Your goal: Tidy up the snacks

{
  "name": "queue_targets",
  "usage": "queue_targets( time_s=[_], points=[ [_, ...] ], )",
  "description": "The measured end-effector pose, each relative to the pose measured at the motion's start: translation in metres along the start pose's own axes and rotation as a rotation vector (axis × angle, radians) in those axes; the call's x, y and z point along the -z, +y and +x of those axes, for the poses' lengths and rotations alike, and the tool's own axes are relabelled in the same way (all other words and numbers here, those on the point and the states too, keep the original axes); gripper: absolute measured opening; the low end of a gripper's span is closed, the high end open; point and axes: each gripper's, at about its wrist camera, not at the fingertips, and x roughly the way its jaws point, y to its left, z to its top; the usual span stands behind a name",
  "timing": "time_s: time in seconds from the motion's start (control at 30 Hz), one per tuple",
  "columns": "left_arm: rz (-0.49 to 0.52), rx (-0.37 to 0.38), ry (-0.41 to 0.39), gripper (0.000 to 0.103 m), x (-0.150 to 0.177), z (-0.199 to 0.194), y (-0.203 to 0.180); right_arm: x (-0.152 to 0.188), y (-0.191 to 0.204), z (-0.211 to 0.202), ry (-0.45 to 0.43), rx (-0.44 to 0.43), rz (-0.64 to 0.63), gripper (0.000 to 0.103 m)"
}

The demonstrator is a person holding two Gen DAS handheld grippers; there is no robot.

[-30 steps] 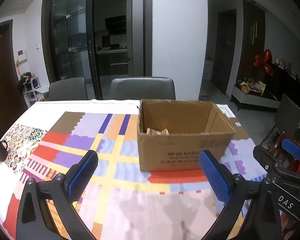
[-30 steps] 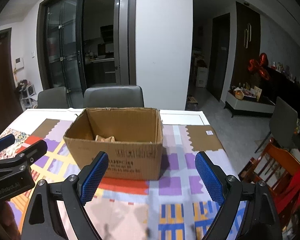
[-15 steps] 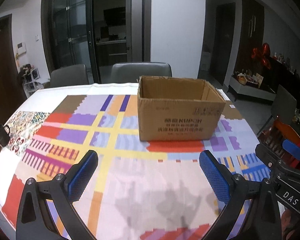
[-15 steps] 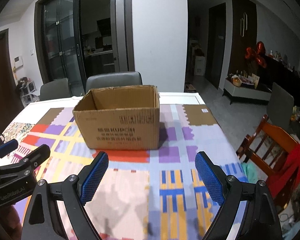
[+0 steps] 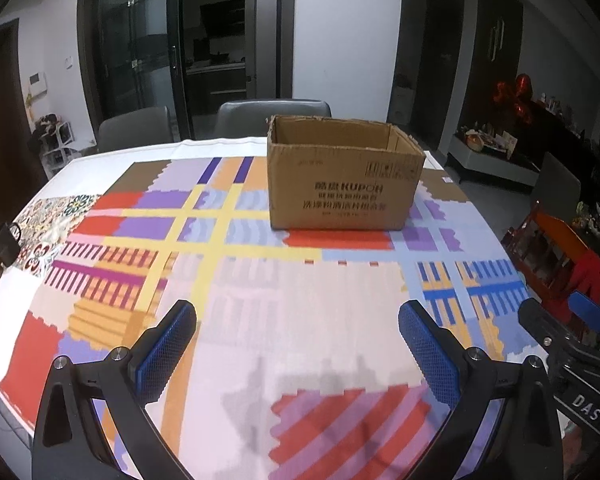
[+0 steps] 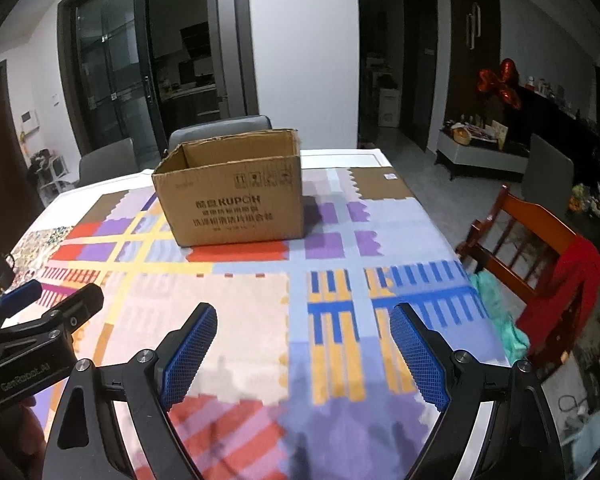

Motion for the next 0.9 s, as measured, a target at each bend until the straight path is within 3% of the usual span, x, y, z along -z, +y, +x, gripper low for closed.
queue_targets(
  time_s=[0.23,0.9],
  points=[
    [-0.017,-0.001,0.008,0.103,0.019,-0.014,0.001,0.014,-0.006,-0.020,-0.012,0.002,0.005,0.089],
    [-0.012,-0.062,-0.104,0.103,0.040,-0.054,0.002,0.030,-0.012,-0.053,-0.094,0.025,0.002,0.089]
  ],
)
